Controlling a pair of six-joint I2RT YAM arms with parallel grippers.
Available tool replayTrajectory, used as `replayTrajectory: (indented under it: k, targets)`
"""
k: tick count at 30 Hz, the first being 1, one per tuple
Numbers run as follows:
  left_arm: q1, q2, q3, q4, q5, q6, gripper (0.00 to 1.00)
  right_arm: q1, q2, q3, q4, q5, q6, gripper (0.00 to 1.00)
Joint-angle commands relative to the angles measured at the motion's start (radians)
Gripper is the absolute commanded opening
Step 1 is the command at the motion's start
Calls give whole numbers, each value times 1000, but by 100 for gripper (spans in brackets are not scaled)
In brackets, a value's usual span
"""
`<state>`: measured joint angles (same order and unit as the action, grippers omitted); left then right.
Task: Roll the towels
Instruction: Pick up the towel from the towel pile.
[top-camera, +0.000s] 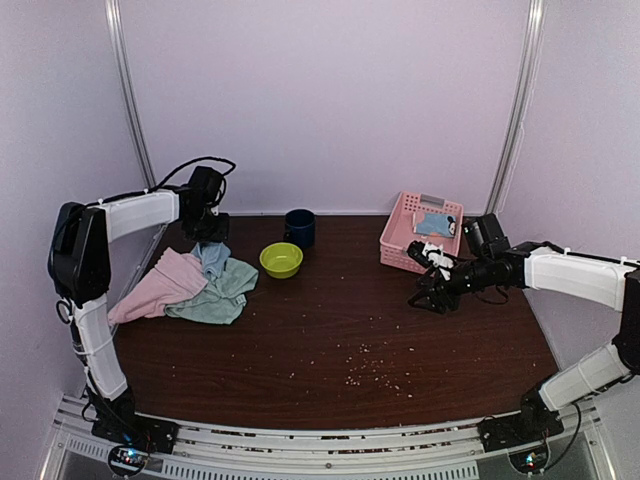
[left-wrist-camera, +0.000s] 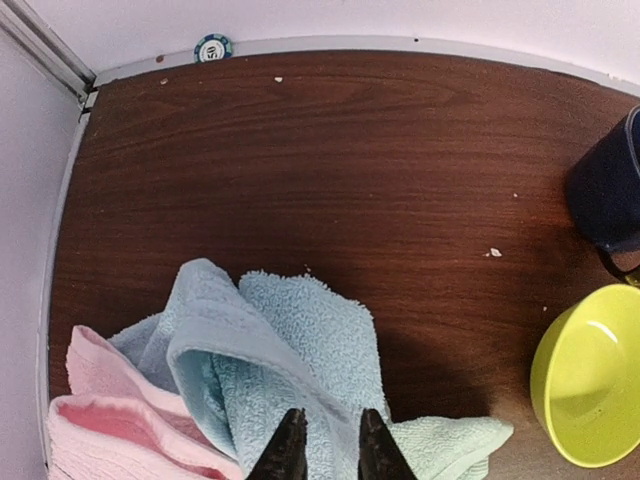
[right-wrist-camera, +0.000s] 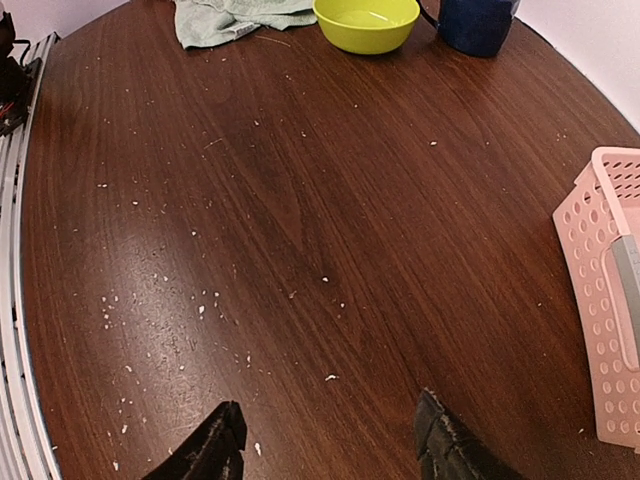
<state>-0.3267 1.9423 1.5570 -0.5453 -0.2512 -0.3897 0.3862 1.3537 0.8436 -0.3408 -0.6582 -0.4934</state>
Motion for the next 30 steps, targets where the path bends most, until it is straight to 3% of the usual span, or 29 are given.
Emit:
replayTrajectory:
  k: [1, 11, 18, 30]
  targets:
    - [5, -36, 15, -23, -7, -7, 23, 3, -14, 20, -17, -10, -20, 60]
    - [5, 17, 14, -16, 33, 0, 32, 23, 29, 44, -60, -20, -54, 60]
    - [5, 61, 40, -55, 32, 20, 31, 25, 21, 41, -67, -15, -66, 60]
    - [4, -86, 14, -65, -12, 29, 3, 26, -4, 31, -65, 16, -74, 60]
